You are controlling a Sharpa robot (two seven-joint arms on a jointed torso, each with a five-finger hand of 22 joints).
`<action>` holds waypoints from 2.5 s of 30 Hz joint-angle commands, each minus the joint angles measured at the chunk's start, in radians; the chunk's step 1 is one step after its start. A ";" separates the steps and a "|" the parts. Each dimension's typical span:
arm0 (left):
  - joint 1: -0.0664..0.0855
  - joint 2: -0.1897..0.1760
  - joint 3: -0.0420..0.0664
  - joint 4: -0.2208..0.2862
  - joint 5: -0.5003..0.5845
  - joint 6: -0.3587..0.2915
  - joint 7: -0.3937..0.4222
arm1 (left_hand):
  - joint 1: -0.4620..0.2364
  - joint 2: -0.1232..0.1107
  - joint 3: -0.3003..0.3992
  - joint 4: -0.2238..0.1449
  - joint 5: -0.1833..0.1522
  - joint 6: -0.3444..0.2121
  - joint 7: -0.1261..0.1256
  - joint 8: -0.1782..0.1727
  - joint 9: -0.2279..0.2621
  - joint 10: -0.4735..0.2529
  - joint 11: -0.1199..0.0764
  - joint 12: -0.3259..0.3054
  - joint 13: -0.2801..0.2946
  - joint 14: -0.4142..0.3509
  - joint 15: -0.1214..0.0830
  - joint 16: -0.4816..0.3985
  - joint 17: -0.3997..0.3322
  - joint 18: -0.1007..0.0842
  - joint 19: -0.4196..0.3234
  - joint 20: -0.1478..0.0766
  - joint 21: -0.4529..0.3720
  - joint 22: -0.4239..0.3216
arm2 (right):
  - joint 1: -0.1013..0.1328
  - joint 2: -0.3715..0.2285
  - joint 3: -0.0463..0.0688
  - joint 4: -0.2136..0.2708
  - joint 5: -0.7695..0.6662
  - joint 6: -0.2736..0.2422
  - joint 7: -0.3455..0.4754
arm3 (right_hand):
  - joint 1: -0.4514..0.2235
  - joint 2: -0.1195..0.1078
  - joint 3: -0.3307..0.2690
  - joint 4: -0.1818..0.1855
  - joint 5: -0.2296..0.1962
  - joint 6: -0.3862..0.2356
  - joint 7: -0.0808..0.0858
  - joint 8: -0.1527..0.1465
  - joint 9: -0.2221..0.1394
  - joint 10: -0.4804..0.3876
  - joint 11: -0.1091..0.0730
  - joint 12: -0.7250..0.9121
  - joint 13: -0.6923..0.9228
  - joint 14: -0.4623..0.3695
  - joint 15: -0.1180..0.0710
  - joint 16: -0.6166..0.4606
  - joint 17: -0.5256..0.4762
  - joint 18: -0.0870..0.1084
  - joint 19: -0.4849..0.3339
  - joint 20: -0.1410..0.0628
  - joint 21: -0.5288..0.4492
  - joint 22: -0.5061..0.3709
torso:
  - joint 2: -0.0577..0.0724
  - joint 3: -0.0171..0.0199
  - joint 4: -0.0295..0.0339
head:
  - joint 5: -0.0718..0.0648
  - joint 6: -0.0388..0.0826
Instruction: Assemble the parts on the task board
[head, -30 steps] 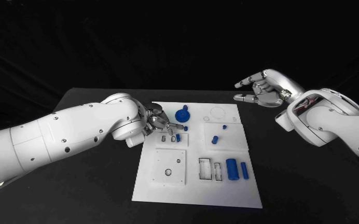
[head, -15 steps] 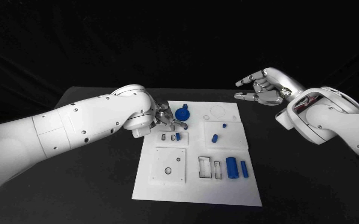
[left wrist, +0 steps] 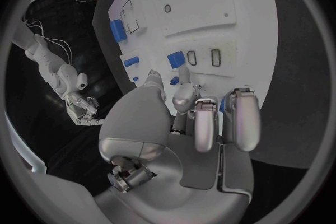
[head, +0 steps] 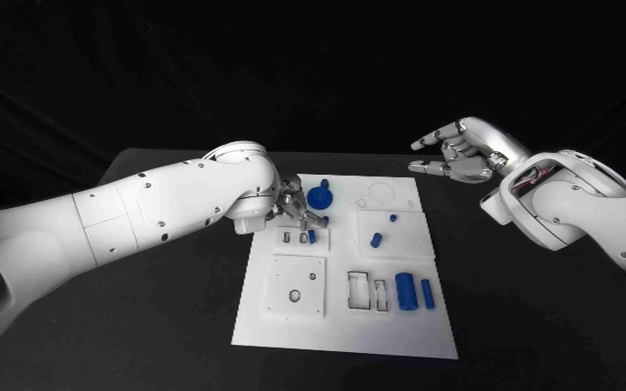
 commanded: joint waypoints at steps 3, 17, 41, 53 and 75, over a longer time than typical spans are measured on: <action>0.003 0.009 0.000 -0.008 -0.021 0.055 -0.009 | 0.007 0.010 -0.009 0.000 0.004 -0.005 -0.003 0.011 0.008 0.008 -0.004 0.010 0.004 0.105 -0.008 0.003 0.263 -0.014 0.048 -0.005 0.010 0.049 | 0.000 0.005 0.000 -0.003 -0.019 0.018 -0.009 | 0.009 0.004 -0.007 0.001 0.003 -0.003 0.000 0.006 -0.001 -0.008 -0.002 -0.004 0.035 0.095 0.006 -0.005 0.219 0.010 -0.008 0.001 -0.003 -0.001 | 0.000 0.0005 -0.0004 | 0.001 -0.001; 0.004 0.038 -0.017 -0.034 -0.022 0.065 -0.011 | 0.004 0.016 -0.017 0.001 0.005 -0.006 -0.006 0.023 0.025 0.013 -0.006 0.018 0.012 0.105 -0.009 0.003 0.263 -0.016 0.051 -0.006 0.017 0.062 | -0.001 0.011 0.000 -0.009 -0.026 0.025 -0.012 | 0.010 0.005 -0.010 0.004 0.014 -0.001 -0.001 0.007 0.000 -0.009 -0.002 -0.005 0.033 0.095 0.006 -0.006 0.217 0.010 -0.008 0.001 -0.005 -0.003 | 0.000 0.0004 -0.0004 | 0.004 -0.006; 0.004 0.056 -0.024 -0.046 -0.021 0.083 -0.015 | 0.079 0.045 0.036 -0.014 0.024 -0.024 -0.010 0.039 0.070 0.015 -0.010 0.023 0.017 0.105 -0.013 0.003 0.263 -0.018 0.052 -0.009 0.025 0.077 | -0.003 0.015 -0.001 -0.012 -0.027 0.036 -0.016 | 0.011 0.006 -0.011 0.005 0.017 -0.001 -0.001 0.007 0.000 -0.008 -0.002 -0.005 0.033 0.094 0.005 -0.007 0.216 0.010 -0.009 0.001 -0.005 -0.004 | 0.001 0.0011 -0.0002 | 0.004 -0.012; 0.004 0.061 -0.024 -0.046 -0.017 0.089 -0.015 | 0.131 0.038 0.107 -0.022 0.032 -0.033 -0.012 0.037 0.089 0.013 -0.012 0.022 0.016 0.105 -0.014 0.003 0.263 -0.018 0.051 -0.011 0.025 0.078 | -0.003 0.016 -0.001 -0.007 -0.027 0.044 -0.017 | 0.013 0.007 -0.011 0.005 0.018 0.000 -0.001 0.008 0.000 -0.008 -0.003 -0.004 0.033 0.094 0.005 -0.007 0.216 0.010 -0.009 0.001 -0.006 -0.004 | 0.001 0.0016 0.0008 | 0.002 -0.016; 0.002 0.046 -0.025 -0.028 0.027 -0.007 0.001 | 0.178 -0.170 0.742 -0.162 0.330 -0.055 0.001 0.025 0.153 0.017 -0.011 -0.010 -0.004 0.105 -0.013 0.003 0.263 -0.015 0.046 -0.009 0.012 0.066 | -0.004 0.018 -0.001 -0.010 -0.029 0.050 -0.019 | 0.015 0.009 -0.011 0.005 0.019 0.001 -0.002 0.009 0.000 -0.007 -0.003 -0.002 0.035 0.094 0.005 -0.007 0.216 0.010 -0.008 0.001 -0.006 -0.004 | 0.000 0.0029 0.0012 | 0.000 -0.019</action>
